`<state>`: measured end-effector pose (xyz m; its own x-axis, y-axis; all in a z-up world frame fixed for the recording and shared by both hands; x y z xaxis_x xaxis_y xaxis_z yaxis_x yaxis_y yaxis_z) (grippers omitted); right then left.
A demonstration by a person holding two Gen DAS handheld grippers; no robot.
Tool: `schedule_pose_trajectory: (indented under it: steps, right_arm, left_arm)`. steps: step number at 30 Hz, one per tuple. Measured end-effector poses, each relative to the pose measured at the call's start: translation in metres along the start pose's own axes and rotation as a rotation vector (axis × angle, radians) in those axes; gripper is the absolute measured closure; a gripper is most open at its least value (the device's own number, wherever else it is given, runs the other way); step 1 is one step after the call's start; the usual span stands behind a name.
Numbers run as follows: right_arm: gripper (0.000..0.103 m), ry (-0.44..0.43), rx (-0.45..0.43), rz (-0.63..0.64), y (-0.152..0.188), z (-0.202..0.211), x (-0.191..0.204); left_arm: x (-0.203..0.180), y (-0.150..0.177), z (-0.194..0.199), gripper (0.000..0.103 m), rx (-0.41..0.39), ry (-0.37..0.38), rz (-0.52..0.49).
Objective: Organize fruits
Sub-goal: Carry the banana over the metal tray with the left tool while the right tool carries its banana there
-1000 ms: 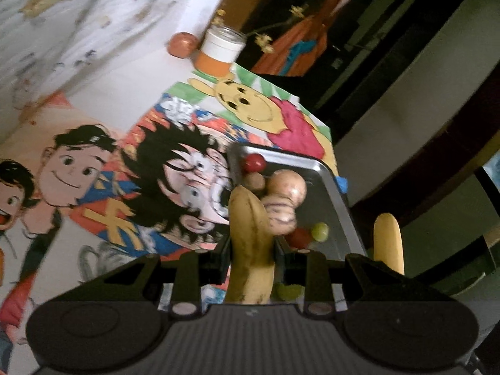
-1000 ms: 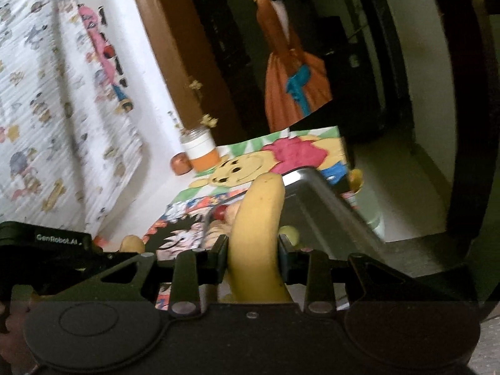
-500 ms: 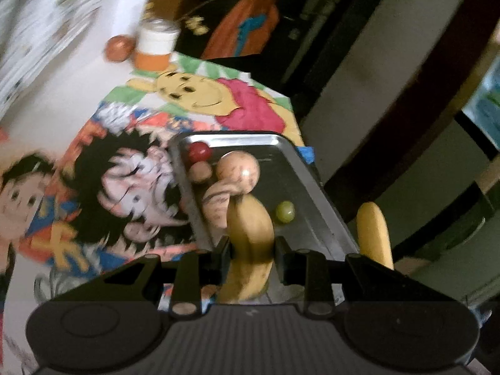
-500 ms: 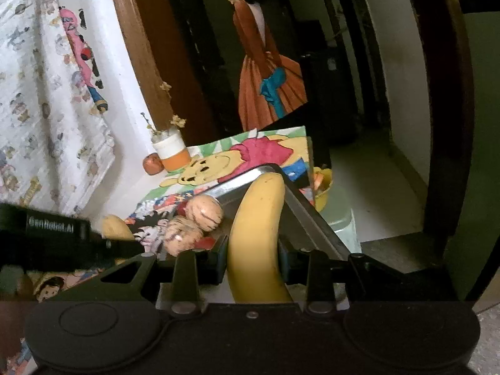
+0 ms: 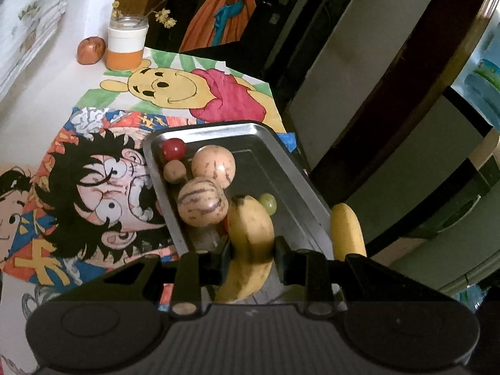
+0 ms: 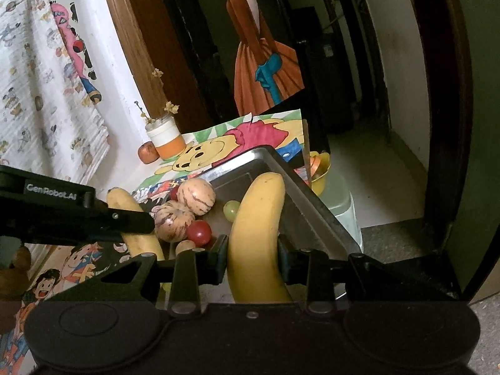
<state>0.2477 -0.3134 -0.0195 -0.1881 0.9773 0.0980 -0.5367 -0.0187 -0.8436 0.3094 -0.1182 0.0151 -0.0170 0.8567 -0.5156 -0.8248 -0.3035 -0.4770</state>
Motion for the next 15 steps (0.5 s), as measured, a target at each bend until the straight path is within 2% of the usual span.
schedule_pose_trajectory:
  steps: [8, 15]
  right_arm:
    - [0.069, -0.001, 0.006, -0.001, 0.003, 0.004, -0.001]
    - [0.069, 0.025, 0.001, 0.003, 0.006, 0.009, -0.005]
  left_arm:
    - [-0.001, 0.009, 0.012, 0.071, 0.044, 0.015, -0.005]
    - [-0.014, 0.013, -0.003, 0.071, 0.088, 0.013, -0.038]
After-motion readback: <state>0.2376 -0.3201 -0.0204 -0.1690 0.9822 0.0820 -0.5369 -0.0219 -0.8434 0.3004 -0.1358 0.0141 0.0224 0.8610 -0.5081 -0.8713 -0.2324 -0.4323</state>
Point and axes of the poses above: each gripper's, at about its wrist camera, not at the fingertips, and z roughly against the way its jaws point, x to its left, y to its underside, the point moved 5 cm from there along -z, roughly the way its jaws point, and after that the axes turned 15 degrees about z, right-handed, at the moved point
